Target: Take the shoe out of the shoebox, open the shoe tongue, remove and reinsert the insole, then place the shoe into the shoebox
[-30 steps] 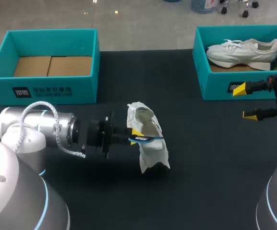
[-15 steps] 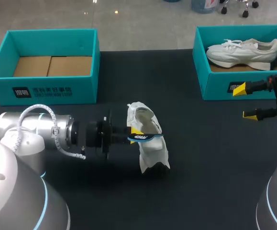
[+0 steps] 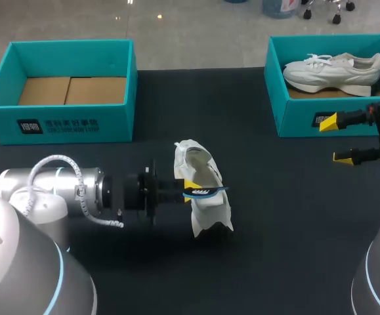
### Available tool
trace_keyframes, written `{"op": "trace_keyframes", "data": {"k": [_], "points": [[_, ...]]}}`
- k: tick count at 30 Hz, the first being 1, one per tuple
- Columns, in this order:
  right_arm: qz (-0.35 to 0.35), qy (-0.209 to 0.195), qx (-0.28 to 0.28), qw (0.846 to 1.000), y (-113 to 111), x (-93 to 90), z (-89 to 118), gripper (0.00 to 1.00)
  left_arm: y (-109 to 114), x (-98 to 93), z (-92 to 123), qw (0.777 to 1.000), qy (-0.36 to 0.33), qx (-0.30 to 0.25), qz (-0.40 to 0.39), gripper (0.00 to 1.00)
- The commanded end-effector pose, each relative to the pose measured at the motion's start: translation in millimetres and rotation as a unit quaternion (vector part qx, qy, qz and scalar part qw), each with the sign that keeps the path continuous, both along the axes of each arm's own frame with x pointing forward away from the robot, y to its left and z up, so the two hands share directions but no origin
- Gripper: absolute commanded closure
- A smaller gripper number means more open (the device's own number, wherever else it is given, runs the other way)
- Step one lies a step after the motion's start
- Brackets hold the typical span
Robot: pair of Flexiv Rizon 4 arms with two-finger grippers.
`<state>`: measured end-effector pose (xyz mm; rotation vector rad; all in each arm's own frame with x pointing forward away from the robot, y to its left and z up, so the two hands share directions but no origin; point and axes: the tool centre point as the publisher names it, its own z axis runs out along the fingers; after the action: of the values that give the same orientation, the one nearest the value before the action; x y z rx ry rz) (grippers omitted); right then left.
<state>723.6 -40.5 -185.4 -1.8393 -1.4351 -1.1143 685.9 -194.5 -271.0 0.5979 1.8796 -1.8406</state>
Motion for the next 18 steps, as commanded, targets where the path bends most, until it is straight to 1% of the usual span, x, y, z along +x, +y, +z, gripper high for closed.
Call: {"op": "trace_keyframes", "data": {"k": [1,6,11,18], "points": [[-0.001,0.001,-0.002,1.0,0.4,-0.3,0.1,0.0,-0.2,-2.1,0.3,1.0,-0.001,0.0,0.002,1.0],[-0.001,0.001,-0.002,1.0,0.4,-0.3,0.1,0.0,-0.2,-2.1,0.3,1.0,-0.001,0.0,0.002,1.0],[-0.001,0.001,-0.002,1.0,0.4,-0.3,0.1,0.0,-3.2,-0.5,-6.3,1.0,0.008,-0.017,-0.002,1.0],[-0.001,0.001,-0.002,1.0,0.4,-0.3,0.1,0.0,-5.7,3.2,-17.5,1.0,0.015,-0.018,0.001,1.0]]}}
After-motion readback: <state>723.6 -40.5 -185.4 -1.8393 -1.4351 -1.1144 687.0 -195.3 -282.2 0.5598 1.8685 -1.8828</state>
